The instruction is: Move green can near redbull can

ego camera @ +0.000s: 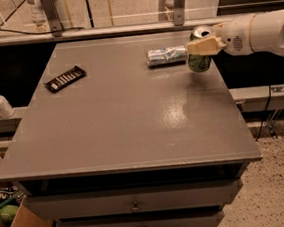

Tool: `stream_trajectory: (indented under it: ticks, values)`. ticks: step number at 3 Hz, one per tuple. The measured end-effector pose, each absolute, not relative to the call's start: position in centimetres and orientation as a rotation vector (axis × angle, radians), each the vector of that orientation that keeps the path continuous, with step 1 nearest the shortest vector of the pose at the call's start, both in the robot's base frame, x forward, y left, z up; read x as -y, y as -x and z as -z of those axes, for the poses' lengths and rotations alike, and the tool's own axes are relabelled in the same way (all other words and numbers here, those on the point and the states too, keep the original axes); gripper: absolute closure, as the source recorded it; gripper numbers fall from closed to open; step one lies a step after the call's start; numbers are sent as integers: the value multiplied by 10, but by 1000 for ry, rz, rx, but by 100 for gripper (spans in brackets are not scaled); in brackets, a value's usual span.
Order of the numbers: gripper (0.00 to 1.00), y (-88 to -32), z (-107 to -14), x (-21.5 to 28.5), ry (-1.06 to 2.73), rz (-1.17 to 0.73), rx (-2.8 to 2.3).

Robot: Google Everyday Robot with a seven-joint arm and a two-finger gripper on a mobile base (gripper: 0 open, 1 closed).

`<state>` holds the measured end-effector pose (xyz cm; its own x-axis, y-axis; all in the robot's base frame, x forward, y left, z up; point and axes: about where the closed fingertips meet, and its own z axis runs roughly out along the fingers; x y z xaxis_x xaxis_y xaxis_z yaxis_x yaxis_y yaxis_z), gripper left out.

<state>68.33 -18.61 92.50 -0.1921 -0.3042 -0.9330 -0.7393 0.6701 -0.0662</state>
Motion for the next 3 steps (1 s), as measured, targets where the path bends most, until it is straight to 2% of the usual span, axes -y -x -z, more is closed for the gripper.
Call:
stream_trajectory:
  ticks: [2,3]
  values:
    - [100,-715,-889,187,802,-471,-1817]
    - [83,-720,-885,181,805,-478,-1820]
